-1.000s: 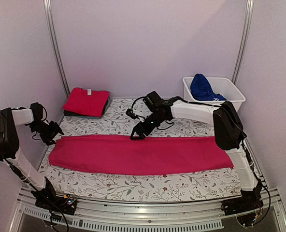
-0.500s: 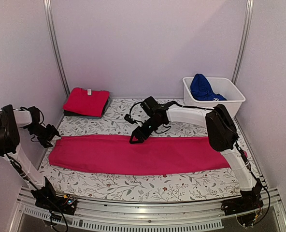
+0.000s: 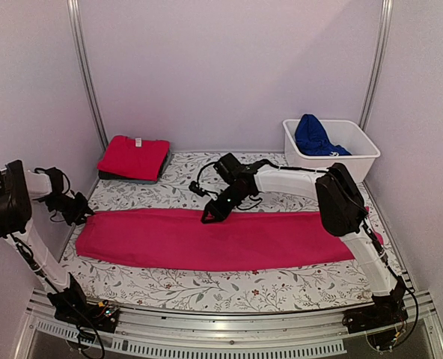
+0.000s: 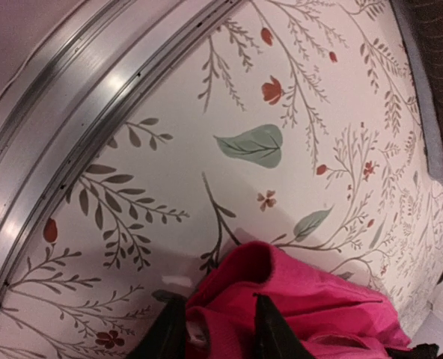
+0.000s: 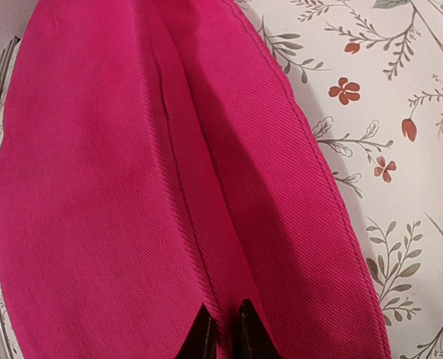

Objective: Fold and stack the mixed laundry pile
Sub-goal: Adjust the rectangle-folded trousers at the center of the board.

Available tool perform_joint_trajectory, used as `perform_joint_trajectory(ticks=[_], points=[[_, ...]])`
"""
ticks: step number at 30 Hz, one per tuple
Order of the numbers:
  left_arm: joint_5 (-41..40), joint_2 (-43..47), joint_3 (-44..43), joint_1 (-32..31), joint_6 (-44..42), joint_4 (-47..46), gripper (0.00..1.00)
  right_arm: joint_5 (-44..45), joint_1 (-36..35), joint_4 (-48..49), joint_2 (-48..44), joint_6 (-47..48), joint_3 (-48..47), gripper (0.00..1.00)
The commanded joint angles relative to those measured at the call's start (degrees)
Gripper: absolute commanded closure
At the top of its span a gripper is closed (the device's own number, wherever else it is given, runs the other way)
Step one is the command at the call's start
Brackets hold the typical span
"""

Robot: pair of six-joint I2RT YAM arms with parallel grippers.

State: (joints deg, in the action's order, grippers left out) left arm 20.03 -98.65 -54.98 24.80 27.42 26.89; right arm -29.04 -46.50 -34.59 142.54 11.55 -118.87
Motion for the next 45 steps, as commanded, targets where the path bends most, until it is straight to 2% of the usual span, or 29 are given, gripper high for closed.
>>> perform_joint_trajectory(ticks=[1, 2, 5, 12, 18, 29, 33, 45], points=[[2.15, 1.83, 0.94, 0.44, -0.96, -1.78, 0.80, 0.36, -0.35, -0.18, 0.34, 0.06, -0.83, 0.97], [2.07, 2.83, 1.15, 0.52, -1.04, -1.54, 0.86, 0.57, -0.35, -0.33, 0.02, 0.10, -0.80, 1.00], [2.02, 5.32, 0.86, 0.52, -1.69, 0.01, 1.00, 1.11, -0.35, -0.73, -1.66, 0.01, -0.08, 1.00], [1.96, 11.25, -1.18, 0.54, -2.88, 4.52, 1.00, 3.37, -0.19, -1.80, -7.12, 1.01, 3.98, 1.00], [4.11, 12.60, -4.30, 0.28, -1.42, 4.91, 1.00, 3.66, 2.01, -1.74, -10.37, 0.47, 3.98, 1.00], [2.97, 3.07, -6.84, -2.53, 0.54, -3.19, 1.00, 0.71, 4.06, -0.57, -2.99, -1.97, -1.06, 1.00], [1.56, -1.00, -7.18, -3.51, 1.16, -4.64, 1.00, 2.55, 4.05, -0.25, -0.58, -2.16, -1.89, 1.00], [-1.83, -5.39, -9.04, -3.38, 0.71, -5.00, 1.00, 10.03, 4.06, -0.20, 1.84, -3.13, -3.62, 1.00]])
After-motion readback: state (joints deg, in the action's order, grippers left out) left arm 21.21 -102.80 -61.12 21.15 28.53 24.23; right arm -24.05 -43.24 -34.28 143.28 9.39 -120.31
